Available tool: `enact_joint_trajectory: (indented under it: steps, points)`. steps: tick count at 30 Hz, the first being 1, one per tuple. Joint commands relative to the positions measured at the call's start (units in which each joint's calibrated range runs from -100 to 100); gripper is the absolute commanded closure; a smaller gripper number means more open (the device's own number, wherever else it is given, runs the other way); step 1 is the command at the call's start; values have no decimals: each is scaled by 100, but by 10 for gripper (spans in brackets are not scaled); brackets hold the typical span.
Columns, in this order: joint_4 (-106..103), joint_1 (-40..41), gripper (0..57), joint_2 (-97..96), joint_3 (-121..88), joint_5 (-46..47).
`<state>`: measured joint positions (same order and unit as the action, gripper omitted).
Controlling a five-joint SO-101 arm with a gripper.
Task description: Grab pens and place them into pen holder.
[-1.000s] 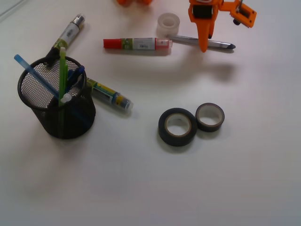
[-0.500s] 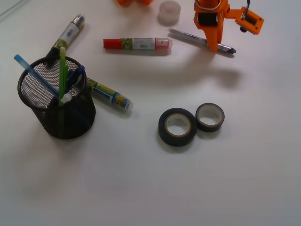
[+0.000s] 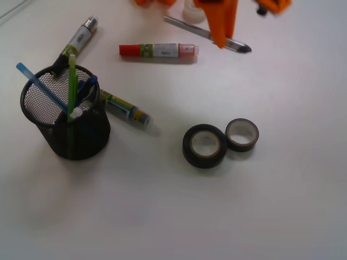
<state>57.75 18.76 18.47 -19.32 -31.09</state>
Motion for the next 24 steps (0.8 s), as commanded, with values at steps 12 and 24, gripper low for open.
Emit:
enact_joint_trajectory:
  steps: [12,24]
  points:
    - [-4139,-1461,572,1234,75,-200]
    - [-9817,-2552,572,478,-2751,-1158]
